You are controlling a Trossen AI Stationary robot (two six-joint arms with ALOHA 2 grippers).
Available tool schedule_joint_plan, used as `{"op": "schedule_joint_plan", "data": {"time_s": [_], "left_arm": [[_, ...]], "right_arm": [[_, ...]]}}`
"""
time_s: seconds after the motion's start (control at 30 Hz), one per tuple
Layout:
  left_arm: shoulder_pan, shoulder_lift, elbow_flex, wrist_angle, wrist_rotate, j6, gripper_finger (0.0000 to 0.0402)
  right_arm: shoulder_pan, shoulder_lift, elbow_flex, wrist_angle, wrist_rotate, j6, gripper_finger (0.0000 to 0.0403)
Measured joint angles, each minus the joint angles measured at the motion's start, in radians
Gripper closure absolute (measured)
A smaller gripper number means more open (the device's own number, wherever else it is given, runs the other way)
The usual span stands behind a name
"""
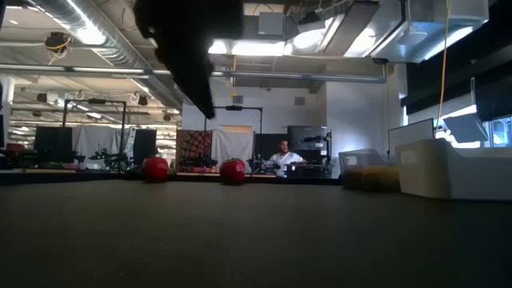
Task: Sort produce into baskets
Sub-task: Put the garlic into the white bin
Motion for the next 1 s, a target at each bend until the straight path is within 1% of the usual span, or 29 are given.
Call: {"op": "schedule_joint_plan", "data": {"time_s": [0.1, 0.33, 0.5, 0.67, 0.77, 0.83, 1.0], "left_arm": [[-0.010, -0.048, 0.000, -0.089, 0.000, -0.018, 0.0196], [-0.045, -0.170, 0.000, -0.265, 0.001, -0.113, 0.0196], [-0.119, -0.250, 0.000, -0.388, 0.002, -0.229, 0.0196], [-0.235, -0.305, 0.000, -0.486, 0.002, -0.403, 0.0196], [-0.293, -0.318, 0.000, -0.512, 0.004, -0.499, 0.0197], [-0.322, -0.320, 0.000, -0.524, 0.003, -0.531, 0.0197], [-0.354, -0.320, 0.000, -0.516, 0.002, -0.539, 0.0197]], "right_arm": [[-0.045, 0.000, 0.000, 0.016, 0.059, -0.073, 0.0049], [-0.141, 0.000, 0.000, 0.085, 0.233, -0.225, 0.0049], [-0.190, 0.000, 0.000, 0.142, 0.313, -0.314, 0.0049], [-0.220, 0.000, 0.000, 0.158, 0.367, -0.383, 0.0049], [-0.227, 0.000, 0.000, 0.155, 0.370, -0.399, 0.0049], [-0.226, 0.000, 0.000, 0.153, 0.365, -0.419, 0.0049], [-0.226, 0.000, -0.001, 0.153, 0.376, -0.468, 0.0049]]}}
